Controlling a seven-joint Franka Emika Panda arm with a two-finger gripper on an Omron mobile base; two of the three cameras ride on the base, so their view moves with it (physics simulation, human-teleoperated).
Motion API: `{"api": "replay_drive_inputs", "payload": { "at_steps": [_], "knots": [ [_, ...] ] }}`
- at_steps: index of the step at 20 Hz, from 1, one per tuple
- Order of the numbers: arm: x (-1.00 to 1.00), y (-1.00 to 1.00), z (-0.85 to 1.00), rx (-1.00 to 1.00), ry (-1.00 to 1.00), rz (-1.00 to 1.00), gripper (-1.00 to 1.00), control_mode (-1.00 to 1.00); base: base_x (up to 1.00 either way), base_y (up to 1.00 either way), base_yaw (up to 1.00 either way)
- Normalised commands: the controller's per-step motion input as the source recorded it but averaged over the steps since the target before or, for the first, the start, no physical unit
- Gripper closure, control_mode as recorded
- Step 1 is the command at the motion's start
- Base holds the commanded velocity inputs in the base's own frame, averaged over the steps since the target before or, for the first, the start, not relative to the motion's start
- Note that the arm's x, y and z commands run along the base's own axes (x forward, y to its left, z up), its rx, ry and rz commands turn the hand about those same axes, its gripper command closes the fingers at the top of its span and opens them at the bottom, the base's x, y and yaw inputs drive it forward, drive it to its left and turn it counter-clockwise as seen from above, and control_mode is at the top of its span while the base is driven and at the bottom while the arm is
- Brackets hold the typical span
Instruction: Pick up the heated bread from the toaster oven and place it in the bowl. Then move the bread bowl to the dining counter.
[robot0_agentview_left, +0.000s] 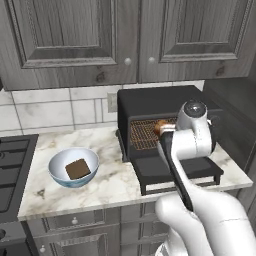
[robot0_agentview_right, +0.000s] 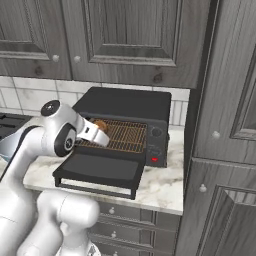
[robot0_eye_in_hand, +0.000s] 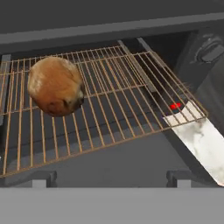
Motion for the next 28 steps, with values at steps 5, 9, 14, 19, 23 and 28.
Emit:
{"api": "replay_drive_inputs", "payload": {
  "at_steps": [5,9,14,19,23,28],
  "knots": [
    [0.29,0.29,0.01,-0.03,0.21,0.14,-1.0,-1.0,0.0,0.0,0.0],
    [0.3,0.06,-0.13,-0.04,0.05,0.11,-1.0,-1.0,0.0,0.0,0.0],
    [0.32,0.01,-0.41,0.0,0.02,0.12,-1.0,-1.0,0.0,0.0,0.0],
    [0.34,0.01,-0.31,0.0,-0.04,0.07,-1.0,-1.0,0.0,0.0,0.0],
    [0.3,0.0,-0.33,0.0,-0.12,0.04,-1.0,-1.0,0.0,0.0,0.0],
    [0.3,0.0,-0.19,0.06,-0.12,0.01,-1.0,-1.0,0.0,0.0,0.0]
  ]
}}
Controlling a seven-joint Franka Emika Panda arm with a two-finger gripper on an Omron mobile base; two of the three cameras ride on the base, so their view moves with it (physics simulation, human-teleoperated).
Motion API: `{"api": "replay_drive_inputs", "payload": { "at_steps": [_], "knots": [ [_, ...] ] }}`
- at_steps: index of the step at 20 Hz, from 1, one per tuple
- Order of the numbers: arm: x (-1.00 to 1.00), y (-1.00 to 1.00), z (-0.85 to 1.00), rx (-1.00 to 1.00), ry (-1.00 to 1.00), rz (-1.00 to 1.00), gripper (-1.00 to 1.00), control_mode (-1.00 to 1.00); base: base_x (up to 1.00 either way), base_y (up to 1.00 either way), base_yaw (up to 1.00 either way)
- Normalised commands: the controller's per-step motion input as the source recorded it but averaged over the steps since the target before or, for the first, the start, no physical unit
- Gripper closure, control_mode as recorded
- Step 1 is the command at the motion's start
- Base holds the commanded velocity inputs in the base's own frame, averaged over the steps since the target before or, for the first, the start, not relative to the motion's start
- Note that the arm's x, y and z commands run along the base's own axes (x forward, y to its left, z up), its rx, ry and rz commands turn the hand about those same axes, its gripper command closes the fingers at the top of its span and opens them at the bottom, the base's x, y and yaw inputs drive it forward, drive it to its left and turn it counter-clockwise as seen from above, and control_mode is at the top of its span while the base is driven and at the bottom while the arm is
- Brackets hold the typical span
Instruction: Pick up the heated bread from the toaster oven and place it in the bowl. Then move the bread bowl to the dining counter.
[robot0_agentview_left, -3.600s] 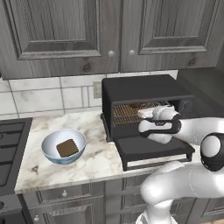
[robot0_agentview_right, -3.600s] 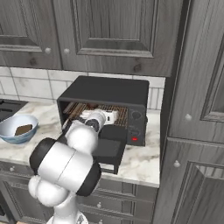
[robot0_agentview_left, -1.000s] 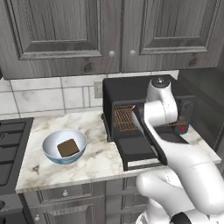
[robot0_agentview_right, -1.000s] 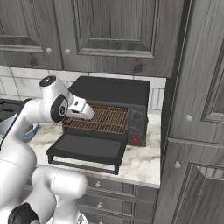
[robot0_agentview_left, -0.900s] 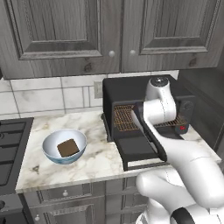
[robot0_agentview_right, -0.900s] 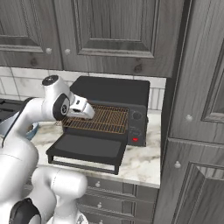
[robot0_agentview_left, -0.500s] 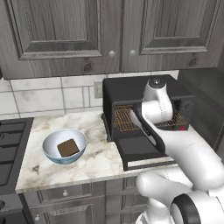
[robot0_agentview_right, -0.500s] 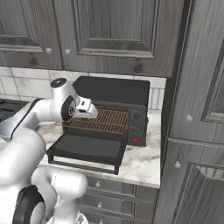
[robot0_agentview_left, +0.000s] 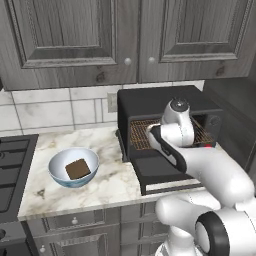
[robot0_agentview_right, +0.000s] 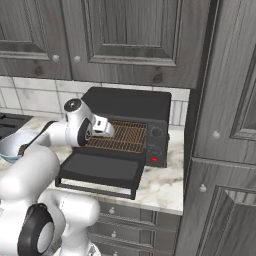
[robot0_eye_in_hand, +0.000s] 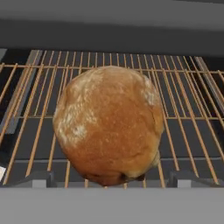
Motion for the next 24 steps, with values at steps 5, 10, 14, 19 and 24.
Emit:
{"api": "replay_drive_inputs", "payload": {
  "at_steps": [5,10,14,19,24],
  "knots": [
    [0.19,0.0,-0.2,0.11,-0.1,0.0,-1.0,-1.0,0.0,0.0,0.0],
    [0.21,0.0,-0.07,0.01,-0.09,0.0,-1.0,-1.0,0.0,0.0,0.0],
    [0.16,0.0,-0.17,0.0,-0.05,0.0,-1.0,-1.0,0.0,0.0,0.0],
    [0.01,0.0,-0.12,0.0,-0.01,0.0,1.0,-1.0,0.0,0.0,0.0],
    [-0.11,0.0,0.01,0.0,0.0,0.0,1.0,-1.0,0.0,0.0,0.0]
  ]
}}
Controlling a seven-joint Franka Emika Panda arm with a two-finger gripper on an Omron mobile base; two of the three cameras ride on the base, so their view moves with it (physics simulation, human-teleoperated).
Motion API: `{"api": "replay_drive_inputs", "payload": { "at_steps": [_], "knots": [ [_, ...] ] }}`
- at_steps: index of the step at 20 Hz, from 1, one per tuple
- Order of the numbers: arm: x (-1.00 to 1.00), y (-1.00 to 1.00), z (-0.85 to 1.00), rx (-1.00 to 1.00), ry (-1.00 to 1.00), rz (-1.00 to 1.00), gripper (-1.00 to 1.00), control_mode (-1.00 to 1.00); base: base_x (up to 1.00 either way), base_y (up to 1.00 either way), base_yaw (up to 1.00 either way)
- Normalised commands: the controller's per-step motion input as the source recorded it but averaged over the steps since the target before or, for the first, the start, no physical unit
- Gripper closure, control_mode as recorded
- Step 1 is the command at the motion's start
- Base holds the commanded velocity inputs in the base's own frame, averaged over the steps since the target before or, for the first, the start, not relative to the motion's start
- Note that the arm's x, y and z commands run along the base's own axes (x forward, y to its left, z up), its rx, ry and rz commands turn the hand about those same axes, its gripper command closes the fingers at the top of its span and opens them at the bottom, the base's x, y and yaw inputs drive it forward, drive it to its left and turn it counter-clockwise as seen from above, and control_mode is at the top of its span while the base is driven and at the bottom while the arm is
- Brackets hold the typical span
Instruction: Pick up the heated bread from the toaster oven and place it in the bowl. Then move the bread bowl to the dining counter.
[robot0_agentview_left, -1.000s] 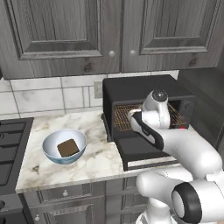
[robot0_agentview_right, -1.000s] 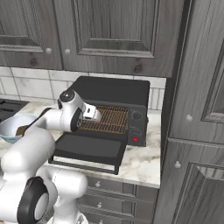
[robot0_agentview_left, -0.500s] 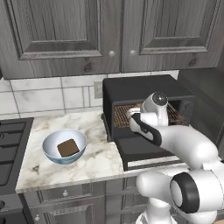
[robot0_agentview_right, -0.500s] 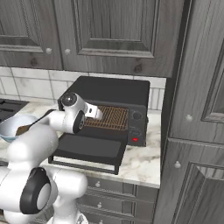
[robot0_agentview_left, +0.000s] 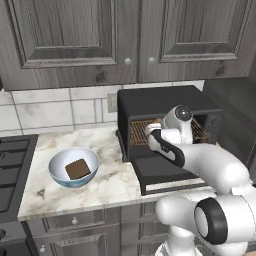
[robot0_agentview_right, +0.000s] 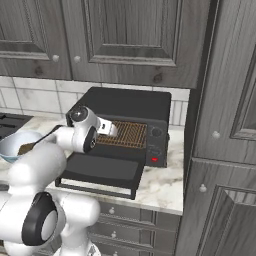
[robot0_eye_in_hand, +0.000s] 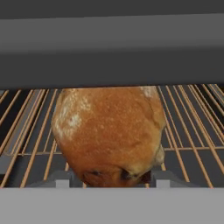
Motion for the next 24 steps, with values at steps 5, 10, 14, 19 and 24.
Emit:
{"api": "replay_drive_inputs", "payload": {
  "at_steps": [5,10,14,19,24],
  "knots": [
    [-0.88,0.07,0.29,0.05,0.09,0.0,1.0,-1.0,0.0,0.0,0.0],
    [-1.0,0.27,0.47,0.05,0.14,0.01,1.0,-1.0,0.0,0.0,0.0],
    [-0.47,0.94,0.51,0.0,0.13,0.15,1.0,-1.0,0.0,0.0,0.0],
    [-0.01,1.0,0.25,-0.02,0.08,0.21,1.0,-1.0,0.0,0.0,0.0],
    [0.29,1.0,0.0,0.0,0.12,0.22,1.0,-1.0,0.0,0.0,0.0]
  ]
}}
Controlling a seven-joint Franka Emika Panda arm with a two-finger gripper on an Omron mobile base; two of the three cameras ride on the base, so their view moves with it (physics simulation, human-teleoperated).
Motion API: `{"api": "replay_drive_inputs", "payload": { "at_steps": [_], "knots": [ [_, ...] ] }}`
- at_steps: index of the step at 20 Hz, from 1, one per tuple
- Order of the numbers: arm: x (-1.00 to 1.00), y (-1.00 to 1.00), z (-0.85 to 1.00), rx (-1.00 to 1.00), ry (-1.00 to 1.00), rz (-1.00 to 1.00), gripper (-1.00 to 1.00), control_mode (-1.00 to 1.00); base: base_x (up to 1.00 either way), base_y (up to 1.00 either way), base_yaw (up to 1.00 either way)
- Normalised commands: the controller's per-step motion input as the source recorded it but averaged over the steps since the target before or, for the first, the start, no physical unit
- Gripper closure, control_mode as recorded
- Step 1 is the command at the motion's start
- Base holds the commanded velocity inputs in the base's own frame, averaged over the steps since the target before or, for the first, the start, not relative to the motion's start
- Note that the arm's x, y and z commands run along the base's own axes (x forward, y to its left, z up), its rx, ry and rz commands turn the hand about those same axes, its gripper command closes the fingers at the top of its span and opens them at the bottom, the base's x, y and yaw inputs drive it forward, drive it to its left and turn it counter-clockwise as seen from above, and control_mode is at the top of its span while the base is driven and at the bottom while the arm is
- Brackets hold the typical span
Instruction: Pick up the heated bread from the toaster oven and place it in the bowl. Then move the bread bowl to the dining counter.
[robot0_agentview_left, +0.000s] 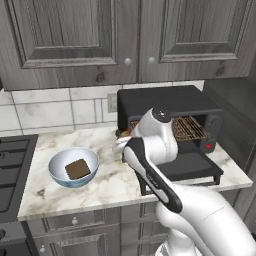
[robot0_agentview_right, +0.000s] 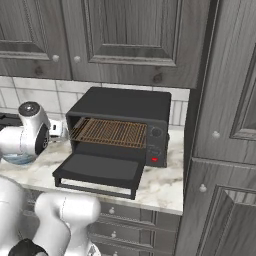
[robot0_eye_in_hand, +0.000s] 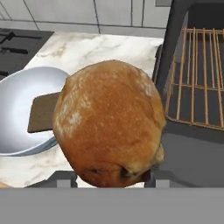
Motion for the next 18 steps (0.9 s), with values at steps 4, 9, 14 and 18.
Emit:
{"api": "replay_drive_inputs", "payload": {
  "at_steps": [4,9,14,18],
  "knots": [
    [0.41,1.0,-0.09,0.0,0.19,0.21,1.0,-1.0,0.0,0.0,0.0],
    [0.58,1.0,-0.56,-0.05,0.21,0.18,1.0,-1.0,0.0,0.0,0.0],
    [0.6,0.99,-0.74,-0.09,0.1,0.09,1.0,-1.0,0.0,0.0,0.0],
    [0.49,0.82,-0.5,-0.09,-0.02,0.01,1.0,-1.0,0.0,0.0,0.0]
  ]
}}
